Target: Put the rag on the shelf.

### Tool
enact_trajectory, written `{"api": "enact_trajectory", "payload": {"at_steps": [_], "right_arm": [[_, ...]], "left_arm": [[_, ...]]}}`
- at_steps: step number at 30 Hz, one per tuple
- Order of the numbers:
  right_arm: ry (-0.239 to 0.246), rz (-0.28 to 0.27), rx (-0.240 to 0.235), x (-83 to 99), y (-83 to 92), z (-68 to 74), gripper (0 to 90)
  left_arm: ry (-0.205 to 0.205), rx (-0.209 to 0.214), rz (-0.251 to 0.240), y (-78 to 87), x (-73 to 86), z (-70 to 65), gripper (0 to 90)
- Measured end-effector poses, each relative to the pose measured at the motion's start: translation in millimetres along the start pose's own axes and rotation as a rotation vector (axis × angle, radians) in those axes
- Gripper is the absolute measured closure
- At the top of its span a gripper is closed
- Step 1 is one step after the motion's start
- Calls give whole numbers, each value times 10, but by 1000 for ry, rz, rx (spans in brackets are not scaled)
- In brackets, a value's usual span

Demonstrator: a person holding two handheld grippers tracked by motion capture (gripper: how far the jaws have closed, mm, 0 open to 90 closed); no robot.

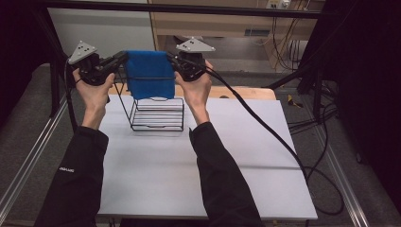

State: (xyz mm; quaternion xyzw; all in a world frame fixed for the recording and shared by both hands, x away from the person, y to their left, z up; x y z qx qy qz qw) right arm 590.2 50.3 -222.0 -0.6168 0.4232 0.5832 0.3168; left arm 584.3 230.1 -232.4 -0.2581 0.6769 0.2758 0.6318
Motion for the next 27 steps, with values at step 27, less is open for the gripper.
{"api": "enact_trajectory", "payload": {"at_steps": [27], "right_arm": [[64, 36, -125, -10, 438, 254, 861]], "left_arm": [[-52, 84, 15, 428, 29, -275, 851]]}}
Point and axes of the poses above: each handheld gripper's, and its own axes: y roughly backward along the jaws, x roughly out of its underside, z roughly to its left, the point moved 9 cm from there along -y, roughly forward along the jaws, and after that the axes turned 14 degrees about x, right-handed, at the moved point
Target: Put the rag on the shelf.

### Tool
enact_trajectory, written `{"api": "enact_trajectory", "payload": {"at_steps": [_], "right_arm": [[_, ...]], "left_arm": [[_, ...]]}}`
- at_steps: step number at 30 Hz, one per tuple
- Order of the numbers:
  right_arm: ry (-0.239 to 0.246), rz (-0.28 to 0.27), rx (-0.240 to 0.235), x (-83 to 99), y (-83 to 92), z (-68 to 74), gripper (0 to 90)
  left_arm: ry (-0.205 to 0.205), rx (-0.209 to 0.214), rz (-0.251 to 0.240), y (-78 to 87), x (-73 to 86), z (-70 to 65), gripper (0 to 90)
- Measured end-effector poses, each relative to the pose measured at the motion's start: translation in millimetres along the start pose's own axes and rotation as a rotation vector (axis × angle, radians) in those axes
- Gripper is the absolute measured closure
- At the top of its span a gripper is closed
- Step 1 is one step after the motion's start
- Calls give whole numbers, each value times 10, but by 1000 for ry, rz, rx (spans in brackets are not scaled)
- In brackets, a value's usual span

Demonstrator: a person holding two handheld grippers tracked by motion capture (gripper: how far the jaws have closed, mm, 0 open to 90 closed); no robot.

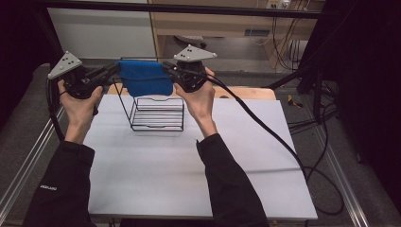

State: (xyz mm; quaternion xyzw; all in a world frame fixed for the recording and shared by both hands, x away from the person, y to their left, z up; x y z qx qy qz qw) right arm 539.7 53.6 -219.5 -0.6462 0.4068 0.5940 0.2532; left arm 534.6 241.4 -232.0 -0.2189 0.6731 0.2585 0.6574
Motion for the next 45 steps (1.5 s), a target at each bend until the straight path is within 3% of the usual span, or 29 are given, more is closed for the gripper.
{"api": "enact_trajectory", "payload": {"at_steps": [10, 18, 23, 27, 31, 37, 45], "right_arm": [[45, 78, -24, 160, 29, 126, 859], [27, 125, -41, 342, -1, 137, 857], [25, 141, -49, 430, -22, 138, 854], [34, 151, -58, 476, -26, 149, 850], [47, 154, -64, 501, -27, 161, 849], [56, 162, -71, 542, -28, 162, 843], [62, 175, -83, 618, -49, 171, 836]], "left_arm": [[37, -1, 77, 21, 231, -29, 825], [56, 2, 154, 26, 374, -53, 771], [83, 5, 160, 95, 301, -75, 693], [76, 7, 151, 124, 184, -106, 684], [89, 29, 190, 80, 208, -152, 736], [114, 60, 303, -16, 454, -185, 851], [122, 54, 344, -74, 604, -163, 900]]}}
Point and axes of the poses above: each handheld gripper's, and its own axes: y roughly backward along the jaws, x roughly out of its underside, z roughly to its left, the point moved 9 cm from there along -y, roughly forward along the jaws, and after that the axes turned 14 degrees about x, right-handed, at the moved point
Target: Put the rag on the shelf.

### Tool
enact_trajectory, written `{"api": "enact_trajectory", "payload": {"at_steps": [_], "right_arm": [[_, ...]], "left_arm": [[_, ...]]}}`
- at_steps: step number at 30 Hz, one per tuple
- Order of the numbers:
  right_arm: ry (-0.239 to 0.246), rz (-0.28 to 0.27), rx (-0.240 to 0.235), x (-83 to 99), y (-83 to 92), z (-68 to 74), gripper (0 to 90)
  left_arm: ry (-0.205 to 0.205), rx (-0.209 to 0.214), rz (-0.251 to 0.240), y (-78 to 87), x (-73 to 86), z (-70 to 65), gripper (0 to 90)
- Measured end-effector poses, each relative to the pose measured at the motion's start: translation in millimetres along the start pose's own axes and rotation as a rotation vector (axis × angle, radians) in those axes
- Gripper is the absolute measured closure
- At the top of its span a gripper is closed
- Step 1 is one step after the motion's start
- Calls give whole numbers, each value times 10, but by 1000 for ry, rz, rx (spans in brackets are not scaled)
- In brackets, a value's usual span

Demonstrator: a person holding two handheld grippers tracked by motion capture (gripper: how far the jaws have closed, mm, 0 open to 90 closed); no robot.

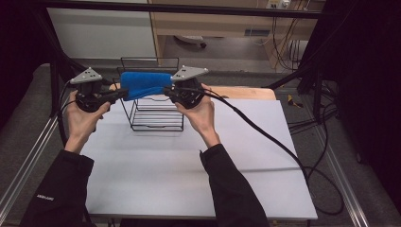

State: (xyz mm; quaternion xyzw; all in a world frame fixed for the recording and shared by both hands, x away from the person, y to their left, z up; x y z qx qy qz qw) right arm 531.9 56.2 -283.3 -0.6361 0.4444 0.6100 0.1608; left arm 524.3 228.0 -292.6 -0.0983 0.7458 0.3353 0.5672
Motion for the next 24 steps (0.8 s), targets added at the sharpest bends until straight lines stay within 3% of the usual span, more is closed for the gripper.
{"api": "enact_trajectory", "payload": {"at_steps": [4, 7, 11, 14, 18, 21, 24], "right_arm": [[-2, 0, -3, 7, -1, -1, 822], [-4, -6, -8, 0, 5, -1, 756], [-64, -32, -56, -17, 39, 16, 704], [-67, -14, -54, 18, 25, 7, 709], [-98, 16, -71, 95, 5, 3, 834], [-109, 50, -48, 188, -34, -39, 899], [-103, 63, -13, 269, -84, -95, 900]], "left_arm": [[-3, -11, 5, -33, 18, 24, 900], [-5, -17, 4, -45, 29, 41, 900], [-3, -22, -3, -67, 58, 62, 900], [-7, -30, 4, -92, 98, 79, 900], [-10, -32, 6, -122, 144, 95, 900], [-5, -27, 1, -143, 168, 101, 900], [-2, -26, -6, -166, 185, 107, 900]]}}
Point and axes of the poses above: each handheld gripper's, and its own axes: y roughly backward along the jaws, x roughly out of its underside, z roughly to its left, the point moved 9 cm from there along -y, roughly forward along the jaws, and after that the axes turned 14 degrees about x, right-handed, at the moved point
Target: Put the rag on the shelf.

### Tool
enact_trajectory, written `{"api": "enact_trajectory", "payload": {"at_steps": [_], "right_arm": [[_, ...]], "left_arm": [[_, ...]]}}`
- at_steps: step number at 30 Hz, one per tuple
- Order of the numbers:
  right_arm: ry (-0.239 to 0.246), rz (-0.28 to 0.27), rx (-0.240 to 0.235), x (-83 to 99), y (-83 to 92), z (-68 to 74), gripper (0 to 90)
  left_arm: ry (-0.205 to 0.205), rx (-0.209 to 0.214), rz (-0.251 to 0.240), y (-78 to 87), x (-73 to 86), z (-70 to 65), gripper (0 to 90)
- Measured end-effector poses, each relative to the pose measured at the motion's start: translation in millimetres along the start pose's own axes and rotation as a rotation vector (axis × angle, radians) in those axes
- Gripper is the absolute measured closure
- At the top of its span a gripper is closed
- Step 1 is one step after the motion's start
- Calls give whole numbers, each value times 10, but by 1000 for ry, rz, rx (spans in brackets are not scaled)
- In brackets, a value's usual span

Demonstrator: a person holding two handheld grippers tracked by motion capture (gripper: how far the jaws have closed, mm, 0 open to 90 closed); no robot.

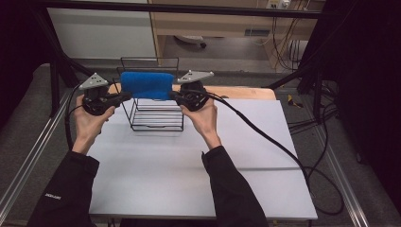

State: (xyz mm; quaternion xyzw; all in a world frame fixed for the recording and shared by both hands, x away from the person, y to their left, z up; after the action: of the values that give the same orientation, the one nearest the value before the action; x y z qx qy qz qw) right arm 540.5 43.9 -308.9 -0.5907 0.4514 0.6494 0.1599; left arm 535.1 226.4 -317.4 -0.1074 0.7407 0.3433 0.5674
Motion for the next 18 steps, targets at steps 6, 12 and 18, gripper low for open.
{"api": "enact_trajectory", "payload": {"at_steps": [6, 12, 18], "right_arm": [[1, -22, 9, 51, -28, -37, 873], [9, -56, -9, 2, 115, -2, 763], [-45, -66, -10, 32, 299, -99, 559]], "left_arm": [[-2, 3, -2, -18, 23, -2, 896], [-8, 15, 2, 44, 75, -62, 818], [-1, 14, 32, 115, 203, -123, 655]]}}
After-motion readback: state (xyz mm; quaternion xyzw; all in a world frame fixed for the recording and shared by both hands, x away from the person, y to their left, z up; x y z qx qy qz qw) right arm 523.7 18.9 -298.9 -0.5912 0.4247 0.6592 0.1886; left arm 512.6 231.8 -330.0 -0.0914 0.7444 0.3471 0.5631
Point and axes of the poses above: each handheld gripper's, and its own axes: y roughly backward along the jaws, x roughly out of its underside, z roughly to its left, the point moved 9 cm from there along -y, roughly forward along the jaws, and after that the axes turned 14 degrees about x, right-handed, at the moved point
